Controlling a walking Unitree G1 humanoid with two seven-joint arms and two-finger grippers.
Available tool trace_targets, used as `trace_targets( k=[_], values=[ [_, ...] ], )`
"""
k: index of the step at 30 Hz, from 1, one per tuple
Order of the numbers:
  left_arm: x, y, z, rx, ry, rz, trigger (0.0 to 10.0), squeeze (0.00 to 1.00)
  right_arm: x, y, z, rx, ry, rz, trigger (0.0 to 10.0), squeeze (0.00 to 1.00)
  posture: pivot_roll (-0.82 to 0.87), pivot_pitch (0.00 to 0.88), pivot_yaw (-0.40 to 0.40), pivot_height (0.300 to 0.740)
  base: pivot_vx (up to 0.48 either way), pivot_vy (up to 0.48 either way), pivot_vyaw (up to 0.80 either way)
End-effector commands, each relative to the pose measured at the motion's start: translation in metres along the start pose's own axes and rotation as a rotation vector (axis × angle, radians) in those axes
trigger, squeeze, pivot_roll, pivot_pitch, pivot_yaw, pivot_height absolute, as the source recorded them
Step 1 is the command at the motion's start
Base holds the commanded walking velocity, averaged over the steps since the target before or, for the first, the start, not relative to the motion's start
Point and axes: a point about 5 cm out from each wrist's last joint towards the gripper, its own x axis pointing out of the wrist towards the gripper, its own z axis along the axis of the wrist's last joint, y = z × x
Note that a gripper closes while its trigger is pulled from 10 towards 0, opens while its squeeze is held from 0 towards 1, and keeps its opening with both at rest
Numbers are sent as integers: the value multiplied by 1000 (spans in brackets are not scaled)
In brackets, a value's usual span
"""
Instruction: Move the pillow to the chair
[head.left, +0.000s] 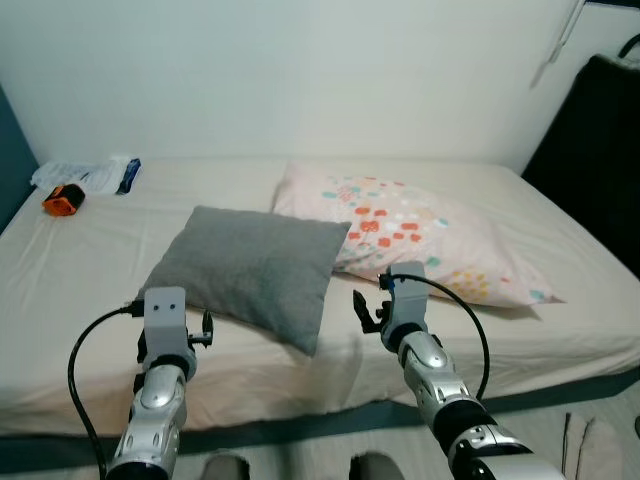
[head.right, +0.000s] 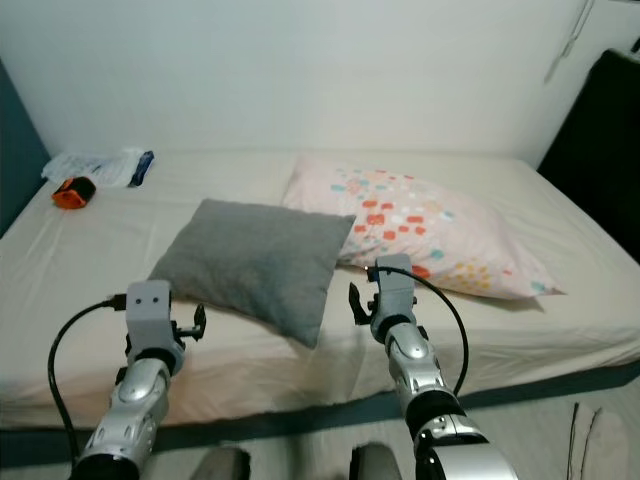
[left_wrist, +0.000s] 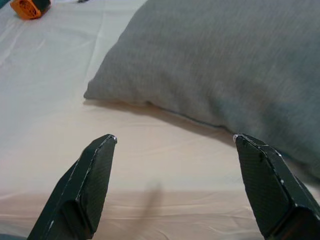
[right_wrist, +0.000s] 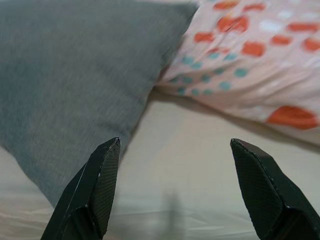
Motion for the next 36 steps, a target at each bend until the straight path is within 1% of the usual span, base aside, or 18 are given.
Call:
trace_targets(
  k=[1, 5, 12, 13, 14, 18, 21, 22, 23, 25, 26, 28, 33, 36],
  values=[
    [1, 1, 3, 12, 0, -7, 10000, 0, 1, 0, 2, 20, -3, -5, 10000, 0, 65, 0, -104, 606, 0, 0, 0],
    [0, 2, 3, 13, -3, -4, 10000, 0, 0, -1, 0, 31, 6, -2, 10000, 0, 68, 1, -102, 606, 0, 0, 0],
    [-2, -1, 2, 14, 2, -4, 10000, 0, -1, -1, -2, 33, -6, -10, 10000, 0, 66, 7, -100, 606, 0, 0, 0],
    [-2, -1, 2, 15, 6, -2, 10000, 0, -1, -1, -2, 46, -3, -8, 10000, 0, 63, 8, -100, 606, 0, 0, 0],
    [-3, -1, 1, 13, 10, 3, 10000, 0, -1, -2, 0, 74, -18, -7, 10000, 0, 65, 8, -100, 606, 0, 0, 0],
    [-3, 1, 0, 7, 14, 24, 10000, 0, 0, -3, 1, 62, -11, 0, 10000, 0, 66, 8, -101, 606, 0, 0, 0],
    [-2, 1, 1, 13, 10, 28, 10000, 0, 0, -5, 3, 60, -18, -17, 10000, 0, 73, 11, -102, 606, 0, 0, 0],
    [-3, 2, 1, 24, 13, 26, 10000, 0, 1, -5, 5, 84, -34, -13, 10000, 0, 76, 11, -102, 601, 0, 0, 0],
    [-3, 2, 1, 24, 13, 26, 10000, 0, 1, -5, 5, 84, -34, -13, 10000, 0, 76, 11, -102, 601, 0, 0, 0],
    [-3, 4, 2, 19, 12, 27, 10000, 0, 3, -5, 13, 106, -70, 5, 10000, 0, 79, 13, -100, 591, 0, 0, 0],
    [-3, 4, 2, 19, 12, 27, 10000, 0, 3, -5, 13, 106, -70, 5, 10000, 0, 79, 13, -100, 591, 0, 0, 0],
    [-2, 6, 4, 18, 11, 32, 10000, 0, 6, -3, 21, 123, -105, 36, 10000, 0, 80, 23, -102, 581, 0, 0, 0],
    [-1, 6, 5, 16, 10, 42, 10000, 0, 10, 0, 31, 148, -142, 88, 10000, 0, 89, 32, -106, 566, 0, 0, 0],
    [1, 6, 10, 4, -9, 53, 10000, 0, 15, 7, 47, 142, -187, 153, 10000, 0, 87, 36, -105, 561, 0, 0, 0]
  ],
)
